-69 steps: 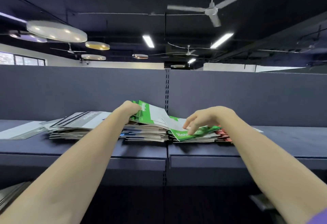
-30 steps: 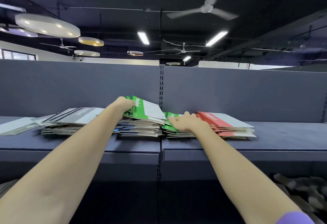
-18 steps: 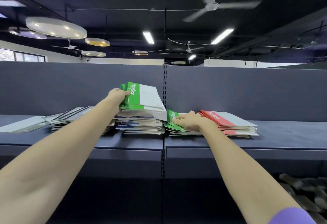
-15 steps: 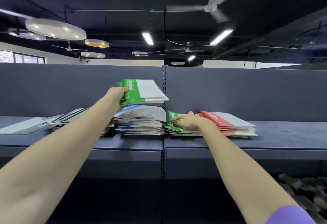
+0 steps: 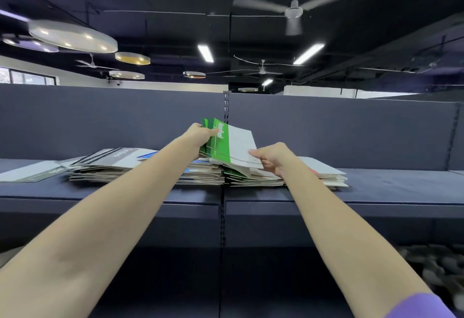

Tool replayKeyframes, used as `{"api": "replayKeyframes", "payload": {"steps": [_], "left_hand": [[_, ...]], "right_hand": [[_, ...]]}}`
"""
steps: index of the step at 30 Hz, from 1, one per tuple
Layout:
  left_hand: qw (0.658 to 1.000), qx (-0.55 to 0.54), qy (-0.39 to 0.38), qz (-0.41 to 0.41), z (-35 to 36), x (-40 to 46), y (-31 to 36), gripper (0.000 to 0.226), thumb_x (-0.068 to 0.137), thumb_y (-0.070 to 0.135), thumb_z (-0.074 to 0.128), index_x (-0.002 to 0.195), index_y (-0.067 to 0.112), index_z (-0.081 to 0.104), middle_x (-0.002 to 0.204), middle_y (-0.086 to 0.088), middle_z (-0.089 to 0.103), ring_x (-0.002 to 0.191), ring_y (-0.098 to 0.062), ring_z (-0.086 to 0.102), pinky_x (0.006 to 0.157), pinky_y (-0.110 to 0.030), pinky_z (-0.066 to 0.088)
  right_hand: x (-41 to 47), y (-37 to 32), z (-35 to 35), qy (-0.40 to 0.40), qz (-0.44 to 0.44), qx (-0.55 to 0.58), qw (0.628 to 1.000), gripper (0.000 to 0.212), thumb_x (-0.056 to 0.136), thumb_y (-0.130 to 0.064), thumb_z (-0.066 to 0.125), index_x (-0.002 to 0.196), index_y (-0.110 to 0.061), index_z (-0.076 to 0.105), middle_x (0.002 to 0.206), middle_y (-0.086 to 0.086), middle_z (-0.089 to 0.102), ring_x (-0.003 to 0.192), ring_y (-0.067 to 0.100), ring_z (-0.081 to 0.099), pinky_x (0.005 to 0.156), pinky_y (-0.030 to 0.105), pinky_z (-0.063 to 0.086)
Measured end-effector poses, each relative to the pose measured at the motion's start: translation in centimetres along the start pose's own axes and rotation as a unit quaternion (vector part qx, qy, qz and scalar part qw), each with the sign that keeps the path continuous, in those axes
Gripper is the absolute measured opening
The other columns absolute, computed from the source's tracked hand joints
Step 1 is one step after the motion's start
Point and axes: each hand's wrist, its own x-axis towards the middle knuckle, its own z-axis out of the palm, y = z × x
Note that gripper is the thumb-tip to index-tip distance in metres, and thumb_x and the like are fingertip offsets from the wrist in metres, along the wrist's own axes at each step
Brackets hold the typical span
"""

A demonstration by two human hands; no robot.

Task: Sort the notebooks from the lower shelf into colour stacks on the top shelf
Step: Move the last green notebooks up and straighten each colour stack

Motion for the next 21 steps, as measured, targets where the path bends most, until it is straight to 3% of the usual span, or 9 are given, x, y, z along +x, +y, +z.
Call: {"api": "replayKeyframes", "payload": {"steps": [4,7,9,13,16,21], "left_hand": [[1.0,0.013,0.0,0.003,-0.5,0.7,-0.8,0.071,0.077,0.033,0.082,0.132,0.006,0.047,0.124,-0.012,0.063,0.11,-0.032,0.062,0.097,-0.049,0.051],[1.0,-0.026,0.006,0.011,-0.3,-0.3,-1.1,0.054,0.088,0.02,0.074,0.133,0.006,0.048,0.122,-0.014,0.064,0.101,-0.031,0.065,0.074,-0.041,0.056],[0.999,-0.038,0.003,0.011,-0.4,-1.2,-1.1,0.041,0.095,0.016,0.065,0.131,0.007,0.048,0.118,-0.013,0.066,0.094,-0.029,0.067,0.063,-0.035,0.054],[0.998,-0.048,0.033,0.029,-2.2,-1.3,-1.3,0.04,0.094,0.012,0.062,0.13,0.005,0.048,0.12,-0.016,0.065,0.097,-0.031,0.068,0.07,-0.04,0.056],[0.993,-0.089,0.062,0.035,-3.5,-1.3,-1.2,0.039,0.094,0.008,0.06,0.131,0.005,0.049,0.119,-0.017,0.066,0.088,-0.029,0.069,0.062,-0.036,0.055],[0.976,-0.195,0.098,0.014,-3.9,-1.8,-0.9,0.037,0.095,0.007,0.059,0.131,0.006,0.05,0.116,-0.016,0.067,0.08,-0.026,0.069,0.047,-0.032,0.055]], "right_hand": [[-0.8,0.2,-0.7,0.021,0.004,0.018,1.0,0.018,0.085,0.008,0.072,0.102,0.01,0.068,0.084,0.015,0.068,0.057,0.015,0.066,0.048,0.026,0.055],[-0.5,0.5,-0.6,0.098,-0.005,-0.066,0.993,0.019,0.085,0.009,0.062,0.101,0.005,0.07,0.078,0.01,0.062,0.053,0.018,0.058,0.055,0.032,0.06],[-0.2,0.7,-0.9,0.169,-0.031,-0.188,0.967,0.019,0.085,0.003,0.053,0.096,-0.002,0.067,0.083,0.011,0.059,0.065,0.025,0.052,0.057,0.031,0.052],[0.5,2.0,-2.7,0.22,-0.046,-0.298,0.928,0.021,0.092,0.0,0.047,0.104,-0.002,0.064,0.097,0.015,0.062,0.096,0.035,0.06,0.07,0.03,0.04],[1.1,3.0,-3.3,0.184,-0.059,-0.369,0.909,0.019,0.092,-0.002,0.046,0.103,-0.004,0.062,0.096,0.017,0.062,0.093,0.034,0.058,0.07,0.028,0.039],[0.7,3.0,-2.7,0.108,-0.112,-0.487,0.859,0.028,0.093,-0.004,0.046,0.111,-0.008,0.067,0.116,0.009,0.069,0.109,0.034,0.062,0.082,0.03,0.048]]}}
